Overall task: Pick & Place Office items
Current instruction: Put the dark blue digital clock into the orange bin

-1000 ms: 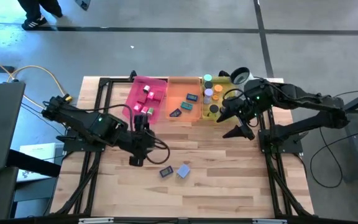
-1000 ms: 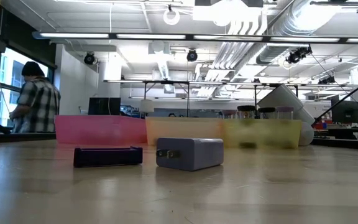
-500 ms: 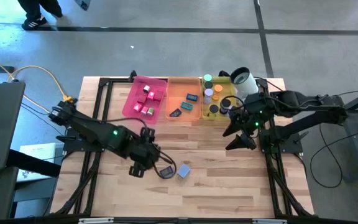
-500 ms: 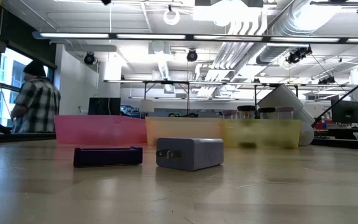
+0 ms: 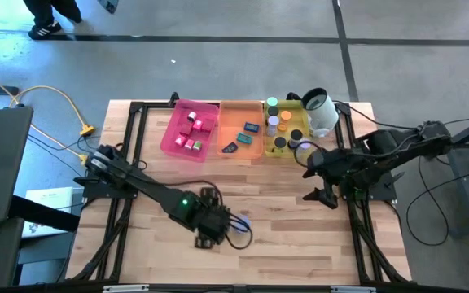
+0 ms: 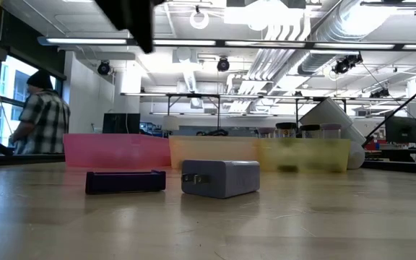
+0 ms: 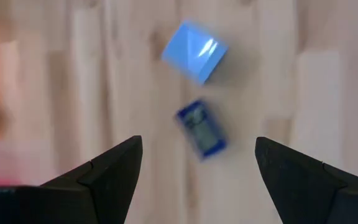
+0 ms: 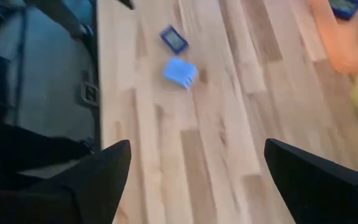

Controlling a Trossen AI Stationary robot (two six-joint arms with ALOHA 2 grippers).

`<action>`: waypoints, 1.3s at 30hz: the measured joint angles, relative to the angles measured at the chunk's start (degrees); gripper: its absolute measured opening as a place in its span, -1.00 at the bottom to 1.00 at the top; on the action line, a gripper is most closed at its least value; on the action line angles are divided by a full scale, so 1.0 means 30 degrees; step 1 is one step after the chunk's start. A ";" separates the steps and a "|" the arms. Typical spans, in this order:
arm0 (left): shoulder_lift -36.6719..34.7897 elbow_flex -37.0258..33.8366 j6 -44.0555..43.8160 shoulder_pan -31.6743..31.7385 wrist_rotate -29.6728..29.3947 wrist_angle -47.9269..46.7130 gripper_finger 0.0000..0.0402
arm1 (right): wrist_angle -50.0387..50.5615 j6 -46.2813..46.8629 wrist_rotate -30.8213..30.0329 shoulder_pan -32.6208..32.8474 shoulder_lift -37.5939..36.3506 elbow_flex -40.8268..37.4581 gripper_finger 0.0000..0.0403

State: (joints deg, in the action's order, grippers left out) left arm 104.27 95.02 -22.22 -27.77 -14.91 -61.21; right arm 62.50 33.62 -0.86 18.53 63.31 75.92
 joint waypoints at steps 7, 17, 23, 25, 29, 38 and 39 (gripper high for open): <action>0.1543 0.0000 -0.2629 -0.0173 0.0151 0.2088 0.52 | 0.1139 -0.0157 -0.0240 0.1731 0.0000 0.0000 0.77; 0.2983 0.0015 -0.5478 -0.0321 -0.0053 0.1959 0.52 | 0.1100 -0.0295 -0.0662 0.3862 0.0000 0.0000 0.77; 0.4212 0.0015 -0.5478 -0.0428 -0.0053 0.1228 0.52 | 0.1100 -0.0152 -0.1393 0.4864 0.0000 0.0000 0.77; 0.4507 0.0015 -0.5478 -0.0428 -0.0090 0.1156 0.52 | 0.1093 0.0044 -0.1393 0.5160 0.0000 0.0000 0.77; 0.4953 0.0013 -0.5472 -0.0377 -0.0221 0.1106 0.52 | 0.1083 0.0450 -0.1709 0.5686 0.0000 0.0000 0.77; 0.5405 0.0015 -0.6782 -0.0377 -0.0829 0.1214 0.52 | 0.0621 0.0780 -0.1955 0.6445 0.0000 0.0000 0.77; 0.5405 0.0015 -0.6948 -0.0363 -0.0861 0.1242 0.52 | 0.0578 0.0782 -0.2184 0.6507 0.0000 0.0000 0.77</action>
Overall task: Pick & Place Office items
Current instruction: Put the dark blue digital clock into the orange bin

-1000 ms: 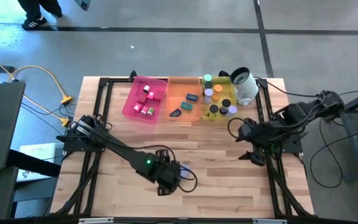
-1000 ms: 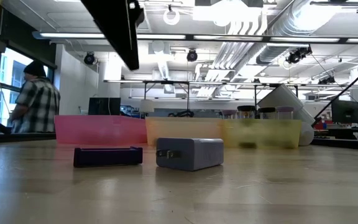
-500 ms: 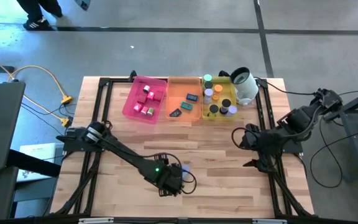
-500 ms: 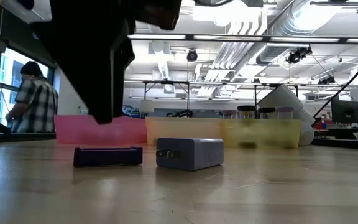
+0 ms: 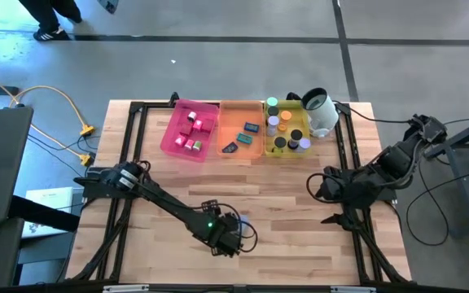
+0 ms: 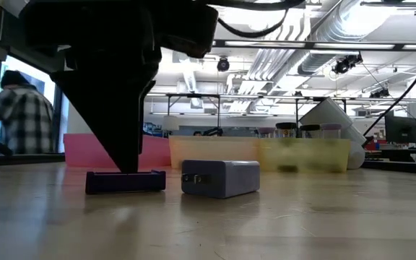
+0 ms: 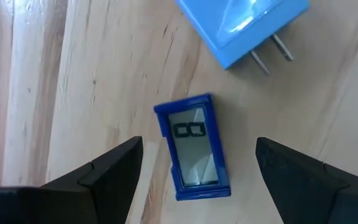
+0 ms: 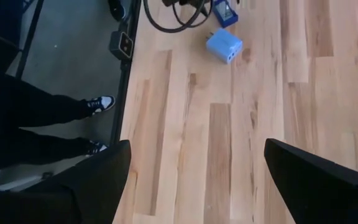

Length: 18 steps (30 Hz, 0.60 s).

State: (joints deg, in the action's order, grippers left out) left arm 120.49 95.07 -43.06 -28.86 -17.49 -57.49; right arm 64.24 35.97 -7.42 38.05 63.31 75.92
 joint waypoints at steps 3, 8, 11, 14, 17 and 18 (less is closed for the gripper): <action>0.0000 0.0000 -0.0605 0.0270 0.0135 0.0012 0.52 | -0.0064 0.0006 -0.0213 0.0149 0.0000 0.0000 0.77; 0.0207 -0.0027 0.0391 0.0735 0.2396 0.0099 0.52 | -0.0074 0.0013 -0.0213 0.0197 0.0000 0.0000 0.77; 0.0226 -0.0166 0.0552 0.0955 0.2617 0.0254 0.52 | -0.0076 0.0015 -0.0213 0.0201 0.0000 0.0000 0.77; 0.0226 -0.0233 0.0805 0.1224 0.2322 0.0238 0.52 | -0.0205 0.0079 -0.0213 0.0195 0.0000 0.0000 0.77; 0.0219 -0.0316 0.1218 0.1503 0.2245 0.0310 0.52 | -0.0317 0.0079 -0.0209 0.0195 0.0000 0.0000 0.77; 0.0219 -0.0425 0.1305 0.1591 0.2305 0.0333 0.52 | -0.0353 0.0079 -0.0205 0.0195 0.0000 0.0000 0.77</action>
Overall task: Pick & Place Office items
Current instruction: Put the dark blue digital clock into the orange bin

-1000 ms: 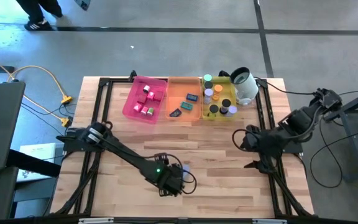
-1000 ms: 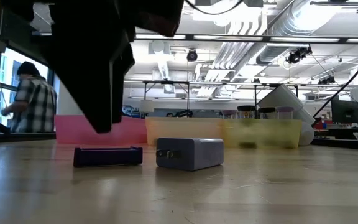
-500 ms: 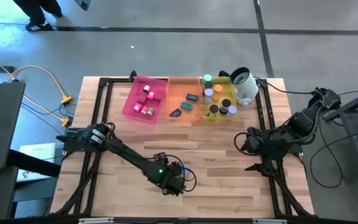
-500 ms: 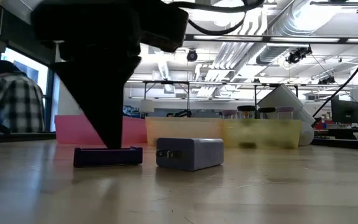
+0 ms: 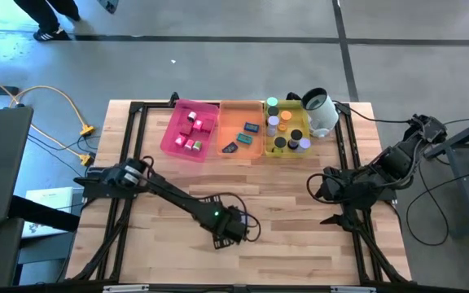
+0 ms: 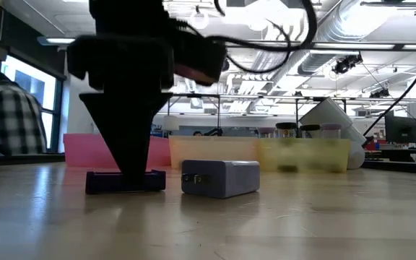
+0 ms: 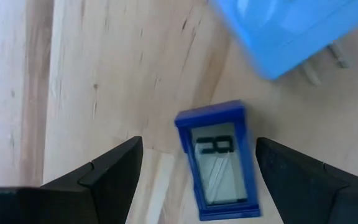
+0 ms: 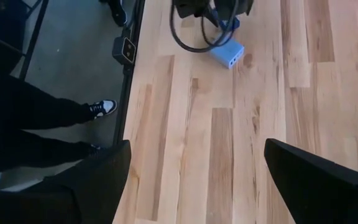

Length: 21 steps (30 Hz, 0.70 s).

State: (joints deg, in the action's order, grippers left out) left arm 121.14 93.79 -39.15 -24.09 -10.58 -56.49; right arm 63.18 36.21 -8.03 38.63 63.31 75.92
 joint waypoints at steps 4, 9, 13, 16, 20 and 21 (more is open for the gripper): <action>-0.0005 -0.0494 0.0047 0.0282 0.0910 0.0386 0.52 | -0.0022 0.0007 0.0000 0.0000 0.0000 0.0000 0.77; -0.0102 -0.0947 0.0031 0.0421 0.1381 0.1014 0.52 | -0.0022 0.0007 0.0000 0.0000 0.0000 0.0000 0.77; -0.0117 -0.1117 -0.0904 0.0417 0.0980 0.1081 0.52 | -0.0022 0.0007 0.0002 0.0002 0.0000 0.0000 0.77; -0.0117 -0.1149 -0.1548 0.0586 0.1098 0.1062 0.50 | -0.0022 0.0007 0.0007 0.0000 0.0000 0.0000 0.77; -0.0109 -0.1156 -0.2740 0.0683 0.1395 0.1092 0.36 | -0.0025 0.0007 0.0007 0.0000 0.0000 0.0000 0.77; -0.0102 -0.1156 -0.2908 0.0713 0.1573 0.1124 0.29 | -0.0025 -0.0016 0.0007 0.0000 0.0000 0.0000 0.77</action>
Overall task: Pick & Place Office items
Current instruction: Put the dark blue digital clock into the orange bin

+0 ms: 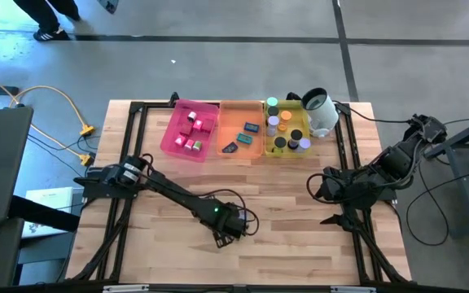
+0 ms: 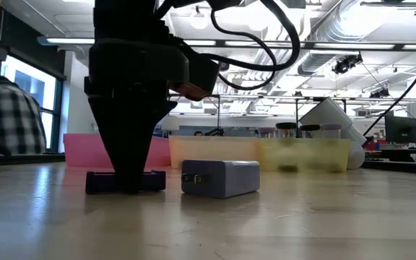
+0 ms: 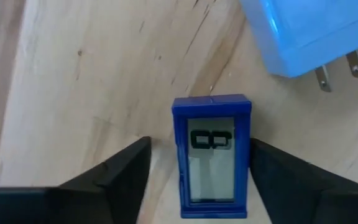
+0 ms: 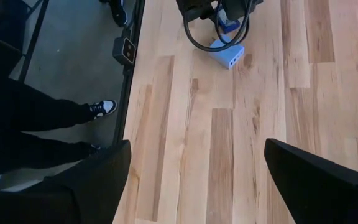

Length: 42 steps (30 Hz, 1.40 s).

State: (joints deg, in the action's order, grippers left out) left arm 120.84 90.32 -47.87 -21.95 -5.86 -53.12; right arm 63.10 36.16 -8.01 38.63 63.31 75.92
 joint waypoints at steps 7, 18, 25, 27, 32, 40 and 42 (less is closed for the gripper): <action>0.0029 0.0004 -0.0482 -0.0019 0.0417 0.0158 -0.24 | -0.0004 -0.0077 0.0000 0.0000 0.0000 0.0000 0.77; -0.0272 -0.0079 -0.1572 -0.0096 0.0674 -0.0001 -0.33 | -0.0004 -0.0047 0.0369 0.0000 0.0000 0.0000 0.77; -0.2856 -0.0080 -0.1888 -0.0101 0.0202 -0.0304 -0.26 | 0.0009 -0.0284 0.0816 0.0001 0.0000 0.0000 0.77; -0.3716 -0.0080 -0.1890 -0.0047 -0.0637 -0.0374 -0.26 | 0.0011 -0.0478 0.0857 0.0003 0.0000 0.0000 0.77; -0.6207 -0.0066 -0.0722 0.0887 -0.2178 -0.0800 -0.25 | 0.0011 -0.0790 0.0724 0.0003 0.0000 0.0000 0.77; -0.8776 -0.0058 0.3980 0.4489 -0.2248 -0.0898 -0.25 | -0.0335 -0.2955 -0.1865 -0.0328 0.0007 0.0000 0.77; -0.9009 -0.0058 0.5267 0.5699 -0.2115 -0.0876 -0.25 | -0.0638 -0.3577 -0.2159 -0.0637 -0.0013 0.0000 0.77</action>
State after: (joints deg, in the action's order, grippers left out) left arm 93.81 90.15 -32.07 -4.85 -12.20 -55.75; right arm 61.19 25.43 -14.49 36.72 63.27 75.92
